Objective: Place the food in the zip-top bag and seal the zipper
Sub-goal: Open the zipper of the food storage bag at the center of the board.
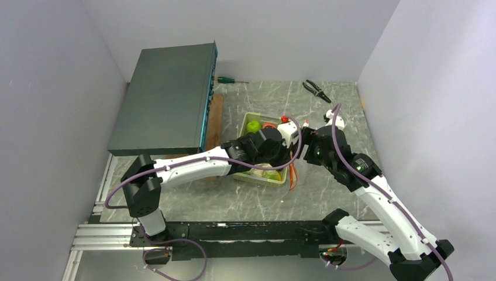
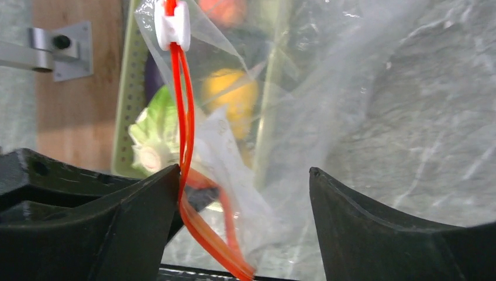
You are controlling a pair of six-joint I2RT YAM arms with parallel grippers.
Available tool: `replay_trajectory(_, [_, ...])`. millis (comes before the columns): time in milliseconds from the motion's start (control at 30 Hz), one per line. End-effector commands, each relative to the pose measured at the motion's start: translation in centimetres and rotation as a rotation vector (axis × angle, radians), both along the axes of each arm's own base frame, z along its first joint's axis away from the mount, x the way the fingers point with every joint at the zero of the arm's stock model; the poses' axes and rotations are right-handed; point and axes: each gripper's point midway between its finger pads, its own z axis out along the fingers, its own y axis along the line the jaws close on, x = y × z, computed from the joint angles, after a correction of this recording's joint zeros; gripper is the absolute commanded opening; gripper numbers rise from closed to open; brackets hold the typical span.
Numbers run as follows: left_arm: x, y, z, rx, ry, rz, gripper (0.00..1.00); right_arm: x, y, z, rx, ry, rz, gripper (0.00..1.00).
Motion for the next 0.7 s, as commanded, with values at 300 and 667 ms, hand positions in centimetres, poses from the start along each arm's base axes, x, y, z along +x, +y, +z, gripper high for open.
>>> replay_trajectory(300, [1.0,-0.3,1.3,-0.028,-0.041,0.031,0.0,-2.4,1.4,2.2,-0.057,-0.018,0.268,0.88])
replay_trajectory(667, [0.8,0.1,2.5,-0.066,-0.051,0.033,0.0,-1.7,0.7,2.0,-0.067,-0.054,0.21,0.68])
